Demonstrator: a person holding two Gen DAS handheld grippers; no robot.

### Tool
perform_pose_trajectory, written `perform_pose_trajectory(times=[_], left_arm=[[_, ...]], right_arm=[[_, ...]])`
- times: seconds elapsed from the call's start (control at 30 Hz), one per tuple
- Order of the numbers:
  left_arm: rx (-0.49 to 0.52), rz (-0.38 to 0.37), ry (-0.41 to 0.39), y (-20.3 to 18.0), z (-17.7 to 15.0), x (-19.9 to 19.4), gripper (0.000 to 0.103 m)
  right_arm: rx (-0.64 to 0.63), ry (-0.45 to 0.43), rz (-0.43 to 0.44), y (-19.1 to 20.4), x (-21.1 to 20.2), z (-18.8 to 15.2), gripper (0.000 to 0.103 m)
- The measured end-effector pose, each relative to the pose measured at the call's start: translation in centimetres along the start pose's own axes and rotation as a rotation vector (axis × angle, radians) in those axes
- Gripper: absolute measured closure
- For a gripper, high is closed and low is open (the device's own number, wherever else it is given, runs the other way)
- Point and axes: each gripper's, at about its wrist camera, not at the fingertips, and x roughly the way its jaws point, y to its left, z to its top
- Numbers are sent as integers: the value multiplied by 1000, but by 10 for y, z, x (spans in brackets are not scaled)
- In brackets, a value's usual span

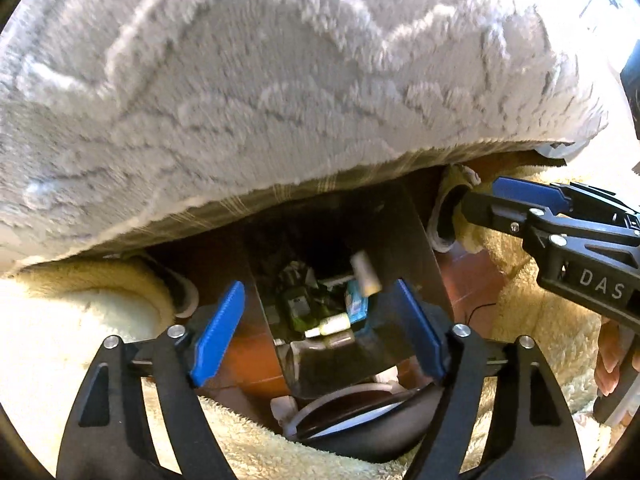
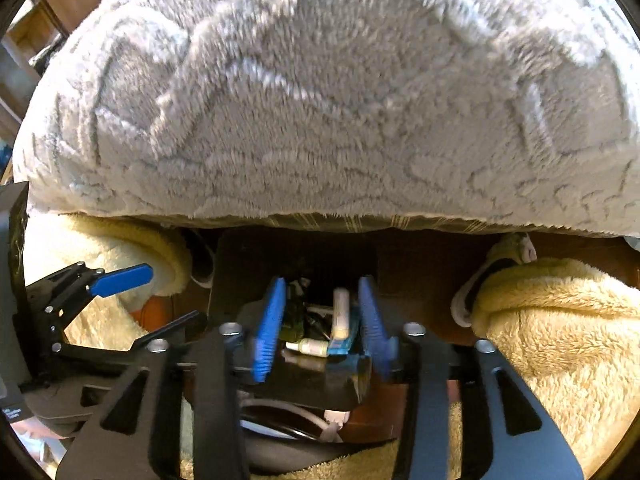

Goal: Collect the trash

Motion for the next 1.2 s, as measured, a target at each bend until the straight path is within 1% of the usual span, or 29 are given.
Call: perform_pose_trajectory(times=[0.03, 0.07, 0.1, 0.13, 0.23, 0.27, 0.3, 0.37, 0.4, 0.43, 0.47, 0.57, 0.6, 0.77, 0.9, 0.97, 1.1, 1.2], left_arm=[[0, 5, -14, 1, 0, -5, 27], [-1, 11, -28, 2, 1, -10, 26], [1, 18, -40, 1, 2, -16, 24], [6, 28, -59, 2, 2, -22, 23], [19, 57, -107, 2, 5, -39, 20], [16, 70, -134, 4, 6, -49, 20], [11, 78, -152, 3, 6, -55, 19], [-4, 98, -203, 5, 6, -76, 18], [-13, 109, -236, 7, 7, -88, 18], [-18, 119, -262, 8, 7, -99, 18], [-26, 132, -296, 10, 7, -112, 18], [-47, 163, -398, 6, 11, -148, 18], [-54, 169, -438, 6, 12, -162, 18], [-72, 181, -628, 1, 11, -223, 18], [-74, 193, -727, -4, 6, -254, 17], [-77, 201, -762, -8, 3, -266, 16], [-77, 222, -811, -15, 3, -284, 14], [-78, 227, -835, -19, 0, -295, 13]], right_arm=[[0, -10, -5, -1, -3, 1, 42], [0, -23, -11, 0, -7, 2, 37], [0, -44, -22, 1, -13, 3, 25], [-1, -58, -27, 0, -17, 3, 17], [-7, -108, -42, 3, -36, 5, 9], [-8, -123, -50, 3, -42, 5, 7], [-13, -156, -74, 3, -54, 7, 3], [-18, -201, -114, 8, -73, 8, 4], [-22, -249, -148, 9, -89, 9, 4], [-22, -278, -167, 7, -97, 9, 4], [-24, -332, -201, 9, -113, 9, 4], [-36, -438, -261, 15, -145, 9, 3], [-41, -490, -282, 18, -162, 8, 3], [-32, -639, -315, 19, -210, 1, 3], [-13, -715, -312, 19, -239, -5, 3], [-9, -740, -308, 19, -252, -6, 3], [-1, -800, -316, 18, -274, -12, 3], [8, -826, -323, 17, -282, -14, 3]])
